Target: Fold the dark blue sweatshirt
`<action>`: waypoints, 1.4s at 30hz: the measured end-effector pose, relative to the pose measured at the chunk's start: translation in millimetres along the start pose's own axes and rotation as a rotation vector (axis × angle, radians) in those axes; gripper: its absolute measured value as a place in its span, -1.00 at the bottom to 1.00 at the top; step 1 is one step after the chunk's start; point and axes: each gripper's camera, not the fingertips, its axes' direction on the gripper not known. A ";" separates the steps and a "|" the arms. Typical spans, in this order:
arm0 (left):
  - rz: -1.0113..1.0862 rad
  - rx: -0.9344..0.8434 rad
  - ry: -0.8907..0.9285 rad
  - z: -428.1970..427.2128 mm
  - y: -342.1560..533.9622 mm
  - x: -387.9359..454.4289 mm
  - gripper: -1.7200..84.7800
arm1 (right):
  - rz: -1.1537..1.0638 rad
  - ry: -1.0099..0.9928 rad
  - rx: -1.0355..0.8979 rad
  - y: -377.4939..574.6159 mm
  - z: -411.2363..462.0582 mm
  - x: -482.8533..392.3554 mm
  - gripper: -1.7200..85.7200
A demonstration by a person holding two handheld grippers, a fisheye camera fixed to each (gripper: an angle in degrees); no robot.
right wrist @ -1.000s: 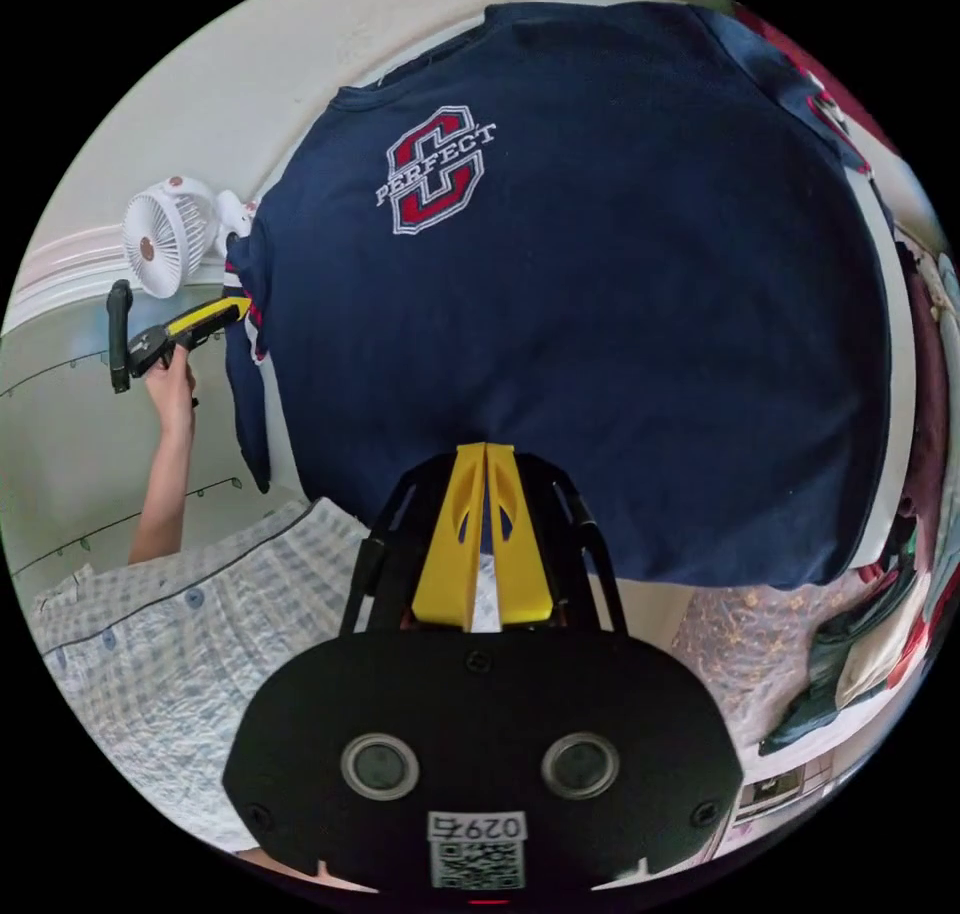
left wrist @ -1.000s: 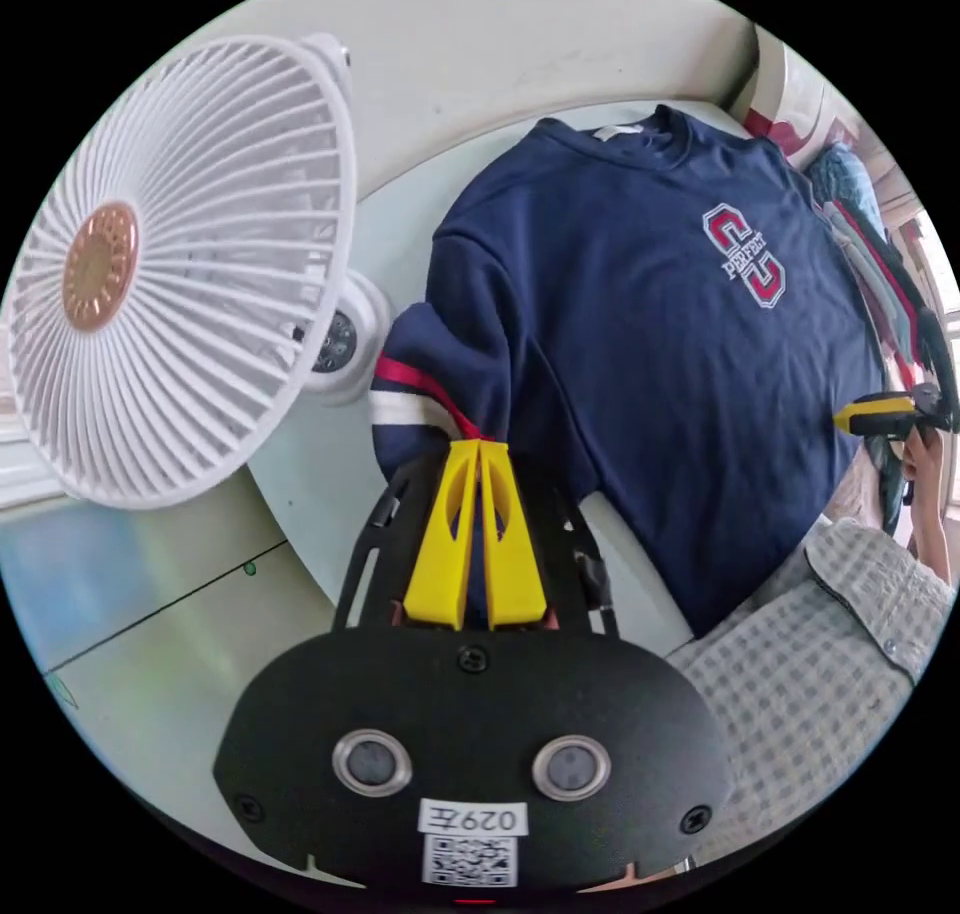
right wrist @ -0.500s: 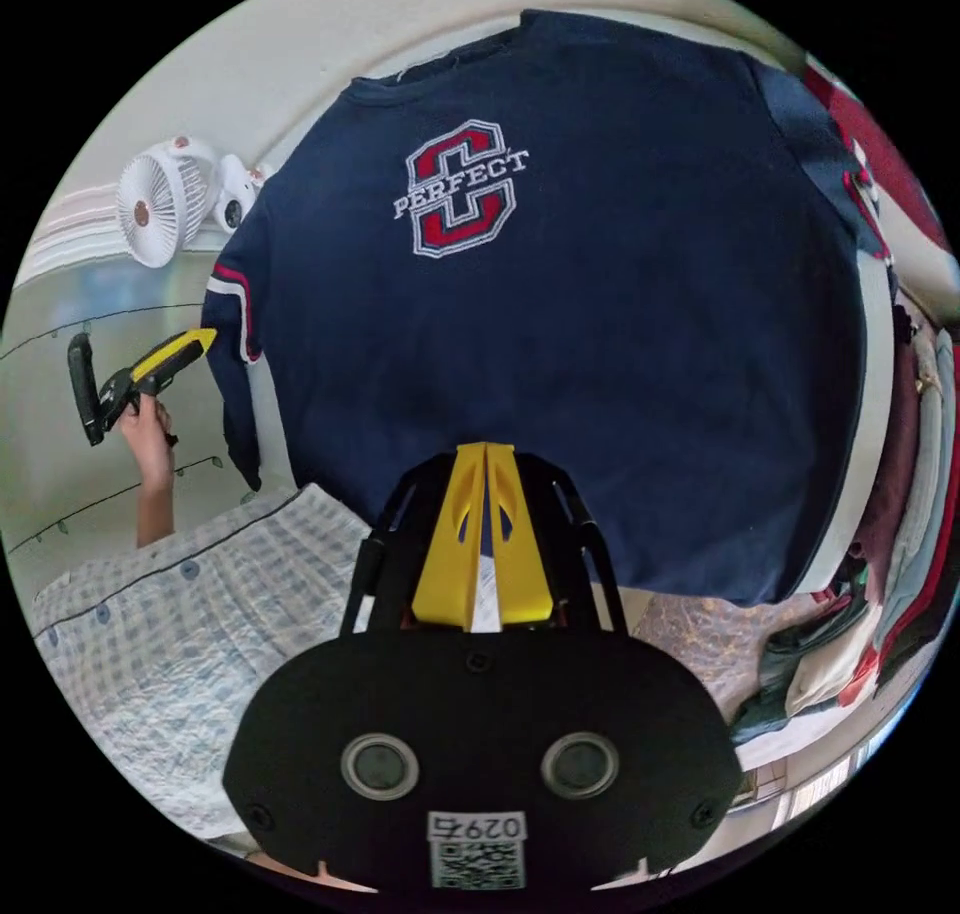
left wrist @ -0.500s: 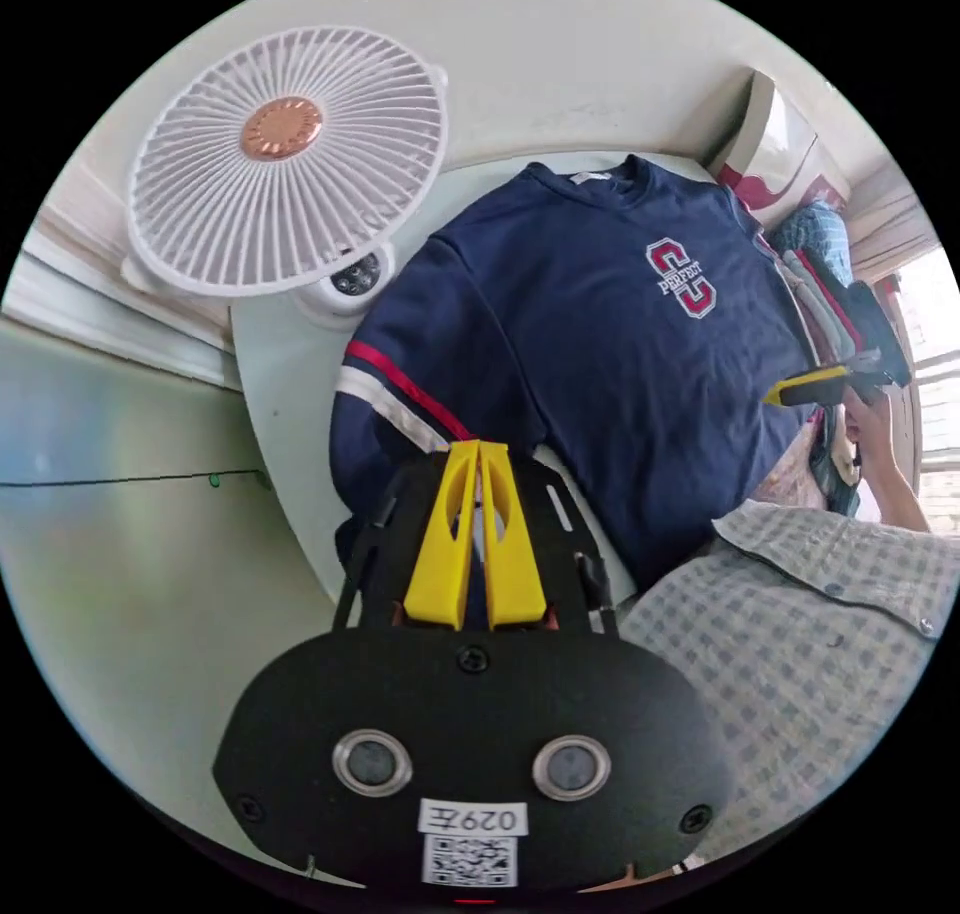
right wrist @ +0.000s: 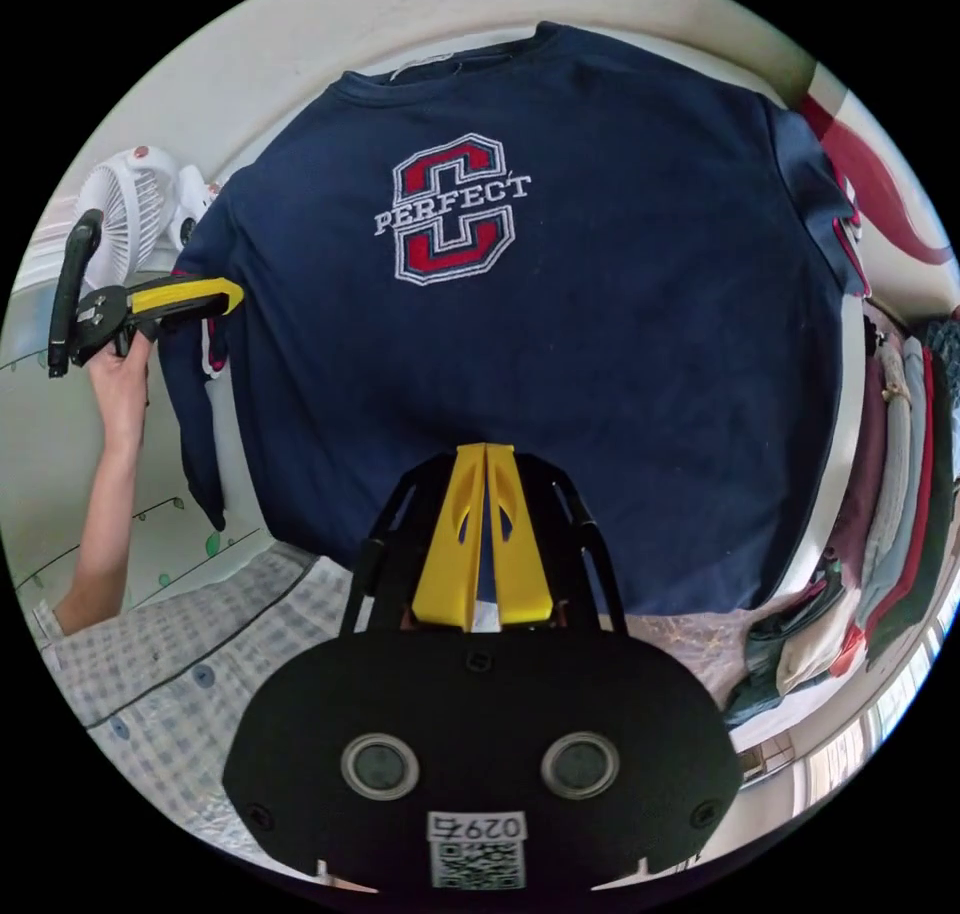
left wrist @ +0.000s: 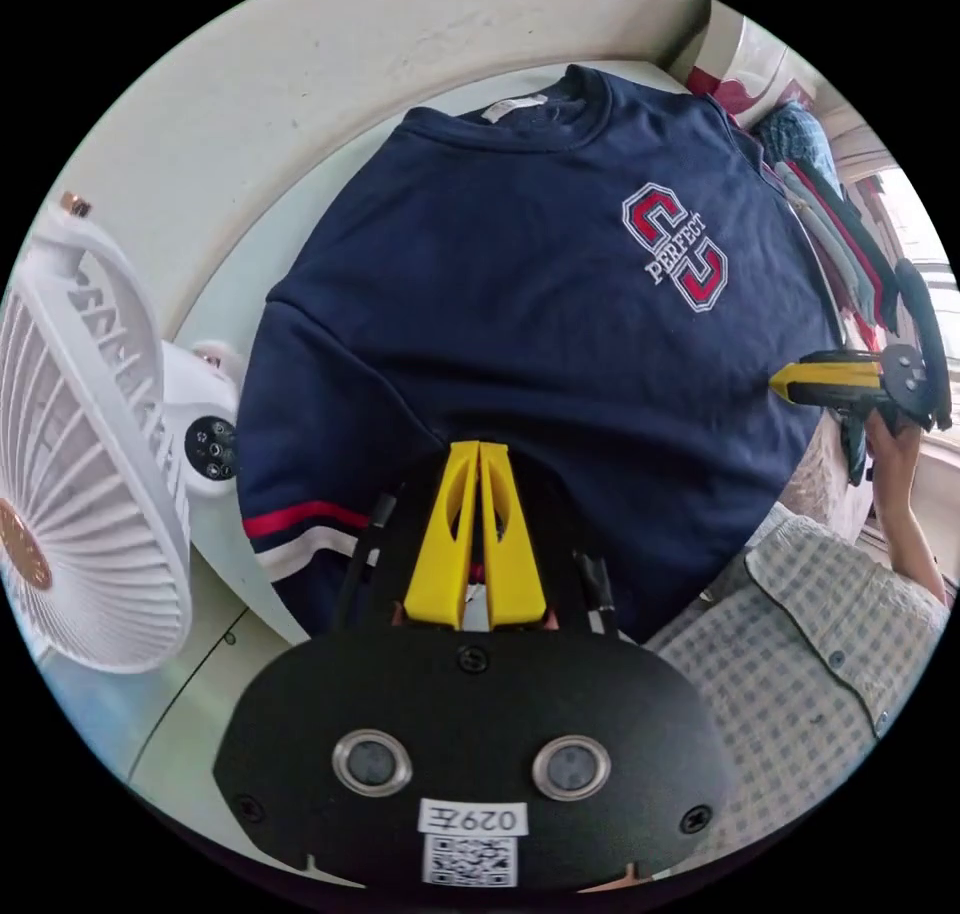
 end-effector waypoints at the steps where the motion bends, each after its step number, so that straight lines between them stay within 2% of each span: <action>1: 0.004 -0.025 -0.016 -1.7 -15.9 0.3 -0.98 | 0.001 0.006 0.009 -4.5 -5.2 3.5 -0.97; 8: 0.013 -0.029 -0.263 -7.5 -81.4 16.3 -0.98 | -0.085 0.158 0.101 -22.0 -33.0 7.0 -0.97; 10: -0.015 -0.094 -0.288 -6.8 -103.7 18.4 -0.98 | -0.122 0.178 0.096 -26.2 -41.9 12.4 -0.97; 12: -0.034 -0.137 -0.212 -10.3 -113.0 20.6 -0.98 | -0.158 0.168 0.047 -26.7 -47.9 20.8 -0.97; 14: -0.048 -0.056 -0.075 -25.5 -109.3 29.5 -0.98 | -0.190 0.104 0.007 -20.4 -53.2 35.1 -0.97; 16: -0.043 0.011 0.071 -39.0 -101.9 51.7 -0.98 | -0.194 -0.044 -0.018 -4.7 -59.0 65.1 -0.97; 20: 0.001 -0.076 0.098 -25.3 -105.1 92.8 -0.98 | -0.247 -0.316 -0.061 15.0 -77.2 122.3 -0.97; 23: 0.001 -0.195 0.062 -1.1 -111.3 111.8 -0.98 | -0.160 -0.409 0.189 32.2 -142.9 208.7 -0.95; 25: -0.015 -0.252 0.006 11.6 -115.3 118.1 -0.98 | -0.023 -0.318 0.369 37.0 -198.3 296.1 -0.92; 27: -0.053 -0.246 -0.011 14.5 -119.3 117.3 -0.98 | 0.100 -0.249 0.427 28.2 -228.9 364.0 -0.84; 32: -0.153 -0.329 0.038 29.1 -136.9 102.4 -0.98 | 0.355 -0.210 0.381 -24.2 -262.9 506.8 -0.73; 34: -0.217 -0.352 0.086 35.8 -140.7 90.5 -0.98 | 0.424 -0.216 0.288 -51.3 -254.3 553.6 -0.71; 37: -0.275 -0.351 0.128 42.2 -139.8 79.1 -0.98 | 0.463 -0.231 0.149 -75.7 -229.0 588.0 -0.69; 42: -0.341 -0.351 0.138 50.6 -137.5 69.3 -0.98 | 0.495 -0.206 0.113 -89.6 -200.7 602.6 -0.66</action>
